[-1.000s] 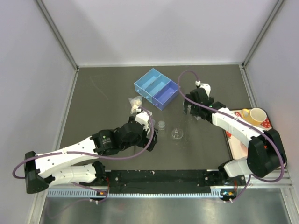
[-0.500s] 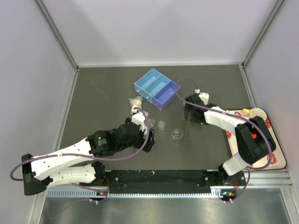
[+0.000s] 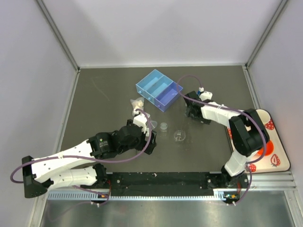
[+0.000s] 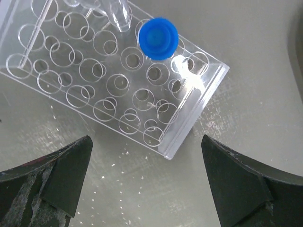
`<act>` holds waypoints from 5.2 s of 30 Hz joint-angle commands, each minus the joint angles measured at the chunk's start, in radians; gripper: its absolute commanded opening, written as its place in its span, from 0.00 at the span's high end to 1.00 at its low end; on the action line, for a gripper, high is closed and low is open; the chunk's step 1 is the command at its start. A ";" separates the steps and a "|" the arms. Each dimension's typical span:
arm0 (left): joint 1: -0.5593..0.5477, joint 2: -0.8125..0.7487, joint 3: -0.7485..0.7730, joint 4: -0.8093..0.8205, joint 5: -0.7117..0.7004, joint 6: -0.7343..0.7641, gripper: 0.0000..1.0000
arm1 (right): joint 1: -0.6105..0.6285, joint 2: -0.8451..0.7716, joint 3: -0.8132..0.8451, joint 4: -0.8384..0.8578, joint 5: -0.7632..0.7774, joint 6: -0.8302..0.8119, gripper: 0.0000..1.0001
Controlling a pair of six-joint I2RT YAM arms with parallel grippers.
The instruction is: Organize the chemistry lab equipment
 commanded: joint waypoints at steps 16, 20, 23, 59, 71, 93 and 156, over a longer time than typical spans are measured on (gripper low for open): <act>-0.003 -0.007 0.020 -0.010 -0.047 0.032 0.01 | -0.098 0.147 0.203 -0.064 0.061 0.114 0.01; -0.003 0.000 0.022 -0.010 -0.052 0.037 0.01 | -0.136 0.175 0.228 -0.070 0.057 0.119 0.01; -0.003 0.010 0.027 -0.010 -0.052 0.037 0.01 | -0.150 0.196 0.254 -0.073 0.059 0.113 0.01; -0.003 0.111 0.076 0.022 -0.073 0.083 0.01 | -0.417 0.472 0.682 -0.223 -0.059 0.002 0.01; -0.003 0.085 0.154 -0.045 -0.113 0.101 0.01 | -0.282 0.270 0.636 -0.223 -0.028 -0.076 0.01; 0.452 0.237 0.201 0.031 0.181 0.192 0.01 | -0.007 0.147 0.757 -0.206 -0.231 -0.295 0.01; 0.798 0.261 0.014 0.193 0.405 -0.035 0.02 | -0.001 0.739 1.144 -0.211 -0.223 -0.145 1.00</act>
